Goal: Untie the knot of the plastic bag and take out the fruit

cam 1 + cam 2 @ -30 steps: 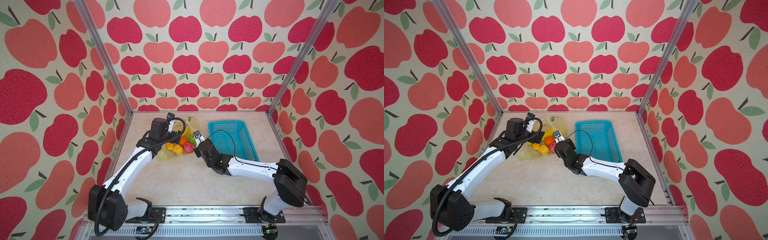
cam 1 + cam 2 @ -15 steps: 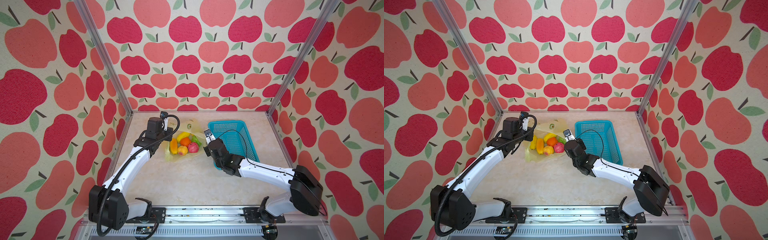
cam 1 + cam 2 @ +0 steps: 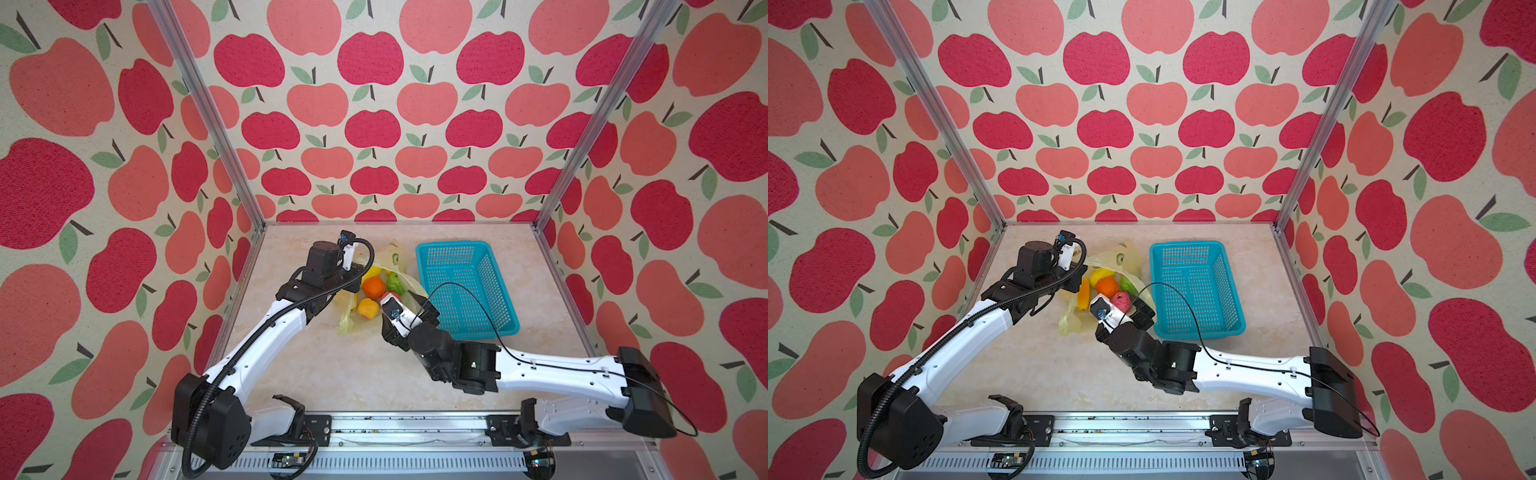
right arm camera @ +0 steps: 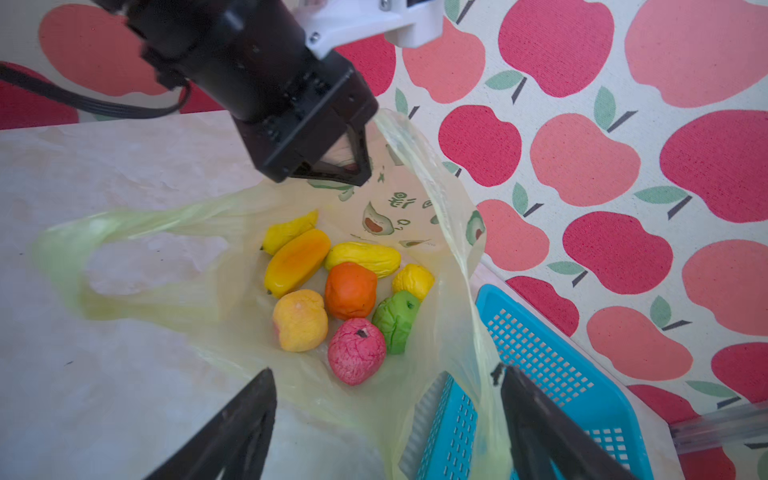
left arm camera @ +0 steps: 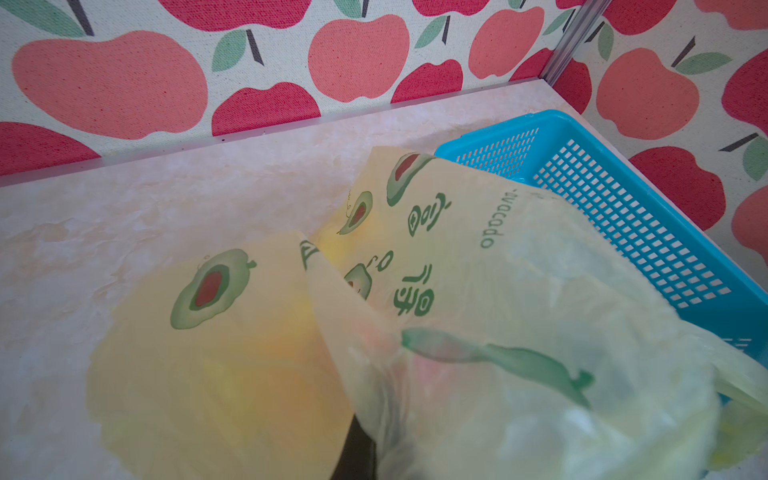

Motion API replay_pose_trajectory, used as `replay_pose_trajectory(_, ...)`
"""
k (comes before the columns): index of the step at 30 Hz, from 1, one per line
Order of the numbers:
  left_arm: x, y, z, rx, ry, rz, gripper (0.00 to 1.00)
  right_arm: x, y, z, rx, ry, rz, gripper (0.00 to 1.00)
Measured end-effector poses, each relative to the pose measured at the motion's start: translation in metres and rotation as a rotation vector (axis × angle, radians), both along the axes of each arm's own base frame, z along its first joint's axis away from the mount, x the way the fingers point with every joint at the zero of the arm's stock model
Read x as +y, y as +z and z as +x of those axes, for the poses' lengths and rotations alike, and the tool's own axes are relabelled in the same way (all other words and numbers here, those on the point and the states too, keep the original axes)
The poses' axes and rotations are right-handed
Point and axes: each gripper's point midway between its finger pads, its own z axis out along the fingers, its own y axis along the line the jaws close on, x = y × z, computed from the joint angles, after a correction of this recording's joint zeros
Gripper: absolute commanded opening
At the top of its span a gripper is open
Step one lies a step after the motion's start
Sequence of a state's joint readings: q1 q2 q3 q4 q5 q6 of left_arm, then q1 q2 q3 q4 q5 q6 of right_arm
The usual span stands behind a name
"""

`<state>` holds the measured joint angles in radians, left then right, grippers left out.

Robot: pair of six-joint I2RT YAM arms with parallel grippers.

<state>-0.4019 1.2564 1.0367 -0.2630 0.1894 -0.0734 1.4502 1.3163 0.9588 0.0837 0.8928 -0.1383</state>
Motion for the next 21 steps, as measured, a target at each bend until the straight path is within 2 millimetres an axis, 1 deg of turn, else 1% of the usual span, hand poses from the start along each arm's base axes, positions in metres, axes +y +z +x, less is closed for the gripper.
replay_pose_trajectory(1,0.000,0.000,0.000,0.001,-0.001,-0.002,0.00,0.005,0.001,-0.007,-0.003,0.023,-0.004,0.73)
replay_pose_trajectory(3,0.000,0.000,0.000,0.004,0.002,-0.007,0.00,0.018,0.001,-0.011,0.004,0.050,-0.005,0.69)
replay_pose_trajectory(5,0.000,0.000,0.000,0.006,0.005,-0.009,0.00,0.034,-0.007,-0.005,0.028,0.056,-0.008,0.65)
replay_pose_trajectory(6,0.000,0.000,0.000,0.006,0.007,-0.009,0.00,0.042,-0.014,0.001,0.044,0.051,-0.012,0.64)
replay_pose_trajectory(7,0.000,0.000,0.000,0.007,0.009,-0.010,0.00,0.049,-0.023,0.008,0.060,0.045,-0.017,0.65)
replay_pose_trajectory(9,0.002,0.000,-0.001,0.005,0.014,-0.010,0.00,0.059,-0.051,0.024,0.094,0.018,-0.044,0.65)
replay_pose_trajectory(12,0.003,0.005,-0.004,-0.007,0.016,-0.018,0.00,0.065,-0.094,0.042,0.145,-0.012,-0.094,0.66)
replay_pose_trajectory(13,0.003,0.007,-0.004,-0.011,0.019,-0.022,0.00,0.066,-0.106,0.046,0.163,-0.018,-0.104,0.67)
replay_pose_trajectory(15,0.005,0.010,-0.004,-0.016,0.025,-0.029,0.00,0.067,-0.125,0.054,0.204,-0.028,-0.107,0.73)
replay_pose_trajectory(21,0.008,0.014,-0.005,-0.018,0.034,-0.049,0.00,0.073,-0.147,0.076,0.279,-0.043,-0.027,0.85)
